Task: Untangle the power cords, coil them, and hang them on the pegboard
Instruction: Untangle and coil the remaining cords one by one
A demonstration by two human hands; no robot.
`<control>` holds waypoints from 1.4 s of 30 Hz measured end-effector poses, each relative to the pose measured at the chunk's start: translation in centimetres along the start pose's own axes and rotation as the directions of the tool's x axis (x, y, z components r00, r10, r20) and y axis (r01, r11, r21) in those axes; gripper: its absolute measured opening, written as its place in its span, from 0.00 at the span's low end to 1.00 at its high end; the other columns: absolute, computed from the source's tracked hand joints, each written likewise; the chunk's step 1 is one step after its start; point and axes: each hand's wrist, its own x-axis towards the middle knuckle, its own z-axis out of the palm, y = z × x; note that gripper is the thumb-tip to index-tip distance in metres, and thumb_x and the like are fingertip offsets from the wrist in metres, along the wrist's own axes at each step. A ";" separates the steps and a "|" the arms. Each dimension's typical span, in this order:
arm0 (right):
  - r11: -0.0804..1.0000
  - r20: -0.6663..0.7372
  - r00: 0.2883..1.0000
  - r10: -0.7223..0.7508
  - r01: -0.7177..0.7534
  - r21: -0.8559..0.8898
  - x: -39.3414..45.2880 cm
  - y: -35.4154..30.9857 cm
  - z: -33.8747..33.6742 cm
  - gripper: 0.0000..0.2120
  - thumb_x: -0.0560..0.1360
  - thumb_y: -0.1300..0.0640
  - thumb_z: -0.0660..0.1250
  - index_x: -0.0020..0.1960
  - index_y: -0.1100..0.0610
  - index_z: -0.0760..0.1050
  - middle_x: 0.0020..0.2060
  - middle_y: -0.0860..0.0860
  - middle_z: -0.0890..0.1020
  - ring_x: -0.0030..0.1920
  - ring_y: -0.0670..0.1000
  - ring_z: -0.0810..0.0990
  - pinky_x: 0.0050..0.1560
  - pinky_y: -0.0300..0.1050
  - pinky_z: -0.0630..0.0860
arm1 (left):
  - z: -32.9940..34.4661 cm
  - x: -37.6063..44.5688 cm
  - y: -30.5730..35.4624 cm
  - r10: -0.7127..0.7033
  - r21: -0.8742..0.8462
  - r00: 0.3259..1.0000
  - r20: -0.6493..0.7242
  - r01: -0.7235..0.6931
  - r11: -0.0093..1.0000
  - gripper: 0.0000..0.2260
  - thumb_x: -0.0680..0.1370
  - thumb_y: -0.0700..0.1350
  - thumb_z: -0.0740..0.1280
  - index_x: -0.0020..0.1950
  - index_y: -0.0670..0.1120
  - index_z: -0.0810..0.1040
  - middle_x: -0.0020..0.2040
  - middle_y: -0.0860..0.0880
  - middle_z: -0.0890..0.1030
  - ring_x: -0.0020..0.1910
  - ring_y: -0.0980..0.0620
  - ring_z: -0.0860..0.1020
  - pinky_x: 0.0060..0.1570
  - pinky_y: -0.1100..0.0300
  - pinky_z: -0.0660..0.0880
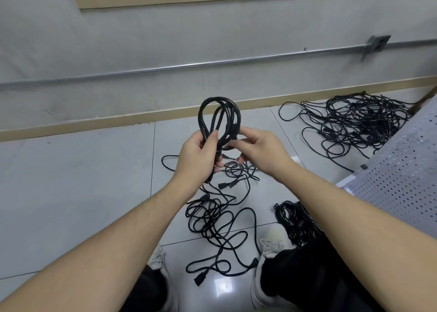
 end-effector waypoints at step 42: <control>0.845 -0.072 0.973 0.220 -0.153 0.513 0.1 -1.2 -0.8 0.11 0.74 0.57 0.76 0.49 0.57 0.75 0.33 0.55 0.83 0.32 0.51 0.82 0.35 0.43 0.81 | 0.1 0.1 -0.5 -0.162 0.120 0.947 0.276 0.133 0.984 0.05 0.86 0.47 0.62 0.57 0.51 0.77 0.44 0.46 0.85 0.38 0.48 0.83 0.45 0.48 0.77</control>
